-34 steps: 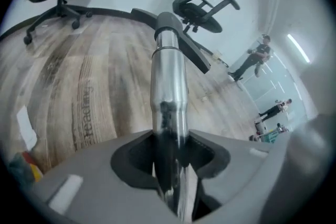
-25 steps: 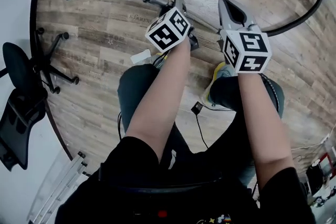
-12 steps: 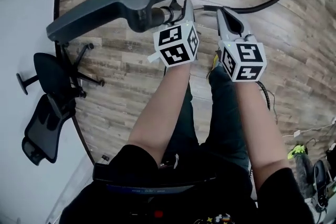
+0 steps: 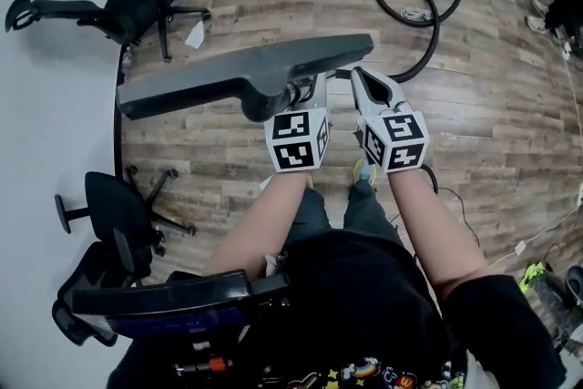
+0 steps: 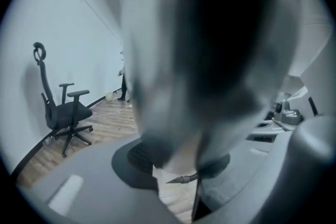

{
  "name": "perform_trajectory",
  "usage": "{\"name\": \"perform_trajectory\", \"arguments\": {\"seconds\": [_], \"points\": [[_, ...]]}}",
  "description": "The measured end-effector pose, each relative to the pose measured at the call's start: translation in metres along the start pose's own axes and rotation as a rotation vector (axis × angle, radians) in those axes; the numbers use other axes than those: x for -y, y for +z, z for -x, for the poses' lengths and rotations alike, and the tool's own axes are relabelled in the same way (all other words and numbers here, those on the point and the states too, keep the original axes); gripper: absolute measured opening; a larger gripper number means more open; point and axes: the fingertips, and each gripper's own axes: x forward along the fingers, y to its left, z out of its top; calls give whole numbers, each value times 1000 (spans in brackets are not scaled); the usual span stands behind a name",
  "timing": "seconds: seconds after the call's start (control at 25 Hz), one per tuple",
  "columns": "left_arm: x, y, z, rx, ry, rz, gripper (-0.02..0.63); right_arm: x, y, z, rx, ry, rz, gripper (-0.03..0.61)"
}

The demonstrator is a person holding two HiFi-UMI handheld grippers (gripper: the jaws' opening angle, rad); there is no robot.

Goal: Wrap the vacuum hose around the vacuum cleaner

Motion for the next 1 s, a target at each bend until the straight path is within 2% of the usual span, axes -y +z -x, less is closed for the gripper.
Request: {"name": "perform_trajectory", "arguments": {"seconds": [0.12,0.24,0.48,0.72,1.0], "points": [[21,14,25,-19,-91,-79,157,-13,22,24,46,-49,4,21],[31,14,45,-45,-160,-136,157,-24,27,47,79,-115,-31,21],[27,20,45,-72,-205,-222,158,-25,28,67,125,-210,-67,21],[42,31,11,-99,-265,-299,158,13,24,65,145,-281,-129,21],[77,42,-50,-152,-316,-397,160,79,31,47,160,-291,-171,21]]}}
